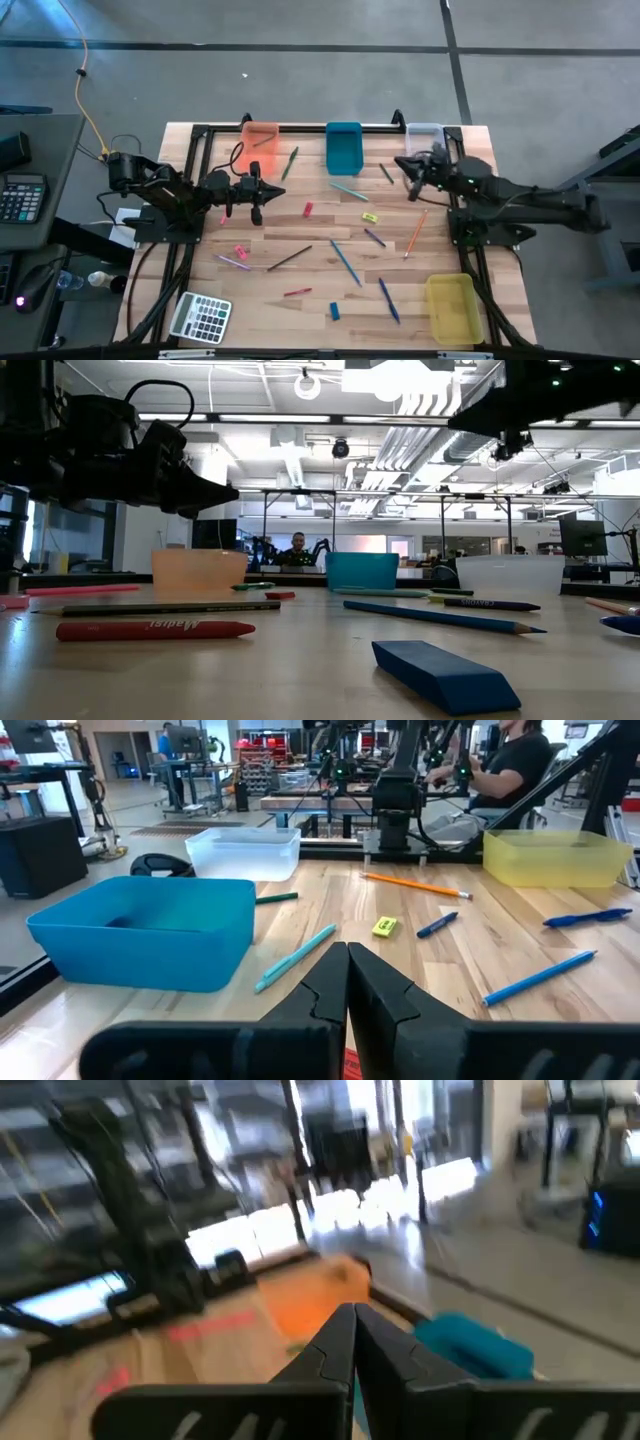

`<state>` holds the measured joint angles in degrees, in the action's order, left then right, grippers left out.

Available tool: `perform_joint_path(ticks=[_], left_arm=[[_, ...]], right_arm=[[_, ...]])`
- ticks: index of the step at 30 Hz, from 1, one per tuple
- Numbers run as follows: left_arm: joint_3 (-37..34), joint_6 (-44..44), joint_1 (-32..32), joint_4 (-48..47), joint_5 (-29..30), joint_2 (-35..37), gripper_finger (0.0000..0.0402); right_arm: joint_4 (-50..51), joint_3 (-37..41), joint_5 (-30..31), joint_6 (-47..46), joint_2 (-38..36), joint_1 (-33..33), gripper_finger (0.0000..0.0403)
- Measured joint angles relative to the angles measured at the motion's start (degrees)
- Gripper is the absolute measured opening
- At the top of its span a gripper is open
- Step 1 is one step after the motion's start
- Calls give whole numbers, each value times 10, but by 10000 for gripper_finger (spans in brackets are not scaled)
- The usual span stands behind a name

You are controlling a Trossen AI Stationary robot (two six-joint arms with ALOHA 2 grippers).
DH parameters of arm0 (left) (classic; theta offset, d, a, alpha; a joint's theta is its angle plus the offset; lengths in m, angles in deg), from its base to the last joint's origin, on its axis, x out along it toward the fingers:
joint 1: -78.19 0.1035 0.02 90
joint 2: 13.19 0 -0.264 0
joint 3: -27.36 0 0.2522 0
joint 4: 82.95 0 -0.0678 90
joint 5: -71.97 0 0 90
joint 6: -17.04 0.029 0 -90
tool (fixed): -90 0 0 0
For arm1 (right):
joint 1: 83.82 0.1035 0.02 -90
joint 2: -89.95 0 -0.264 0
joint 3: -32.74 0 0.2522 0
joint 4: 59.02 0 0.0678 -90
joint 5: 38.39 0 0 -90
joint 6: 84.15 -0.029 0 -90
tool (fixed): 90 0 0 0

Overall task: Sort crayons/erasers/pens/pencils in bins
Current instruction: Put the light blue pen into the yellow bin

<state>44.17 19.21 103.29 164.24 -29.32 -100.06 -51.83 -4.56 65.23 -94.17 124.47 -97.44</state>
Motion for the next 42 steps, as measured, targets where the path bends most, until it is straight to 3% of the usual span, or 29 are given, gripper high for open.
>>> perform_joint_path(ticks=[9,14,28,36,42], left_arm=[[0,0,0,1,0,0,0],[0,0,0,0,0,0,0],[0,11,0,-19,0,0,0],[0,15,0,-14,-1,0,0],[0,20,0,-11,-1,0,0]], right_arm=[[158,-130,-1,-92,162,21,0],[210,-182,-1,-93,245,40,6],[287,-316,-30,-107,490,43,131],[412,-420,-59,-91,620,42,142],[444,-459,-83,-66,697,25,142]])
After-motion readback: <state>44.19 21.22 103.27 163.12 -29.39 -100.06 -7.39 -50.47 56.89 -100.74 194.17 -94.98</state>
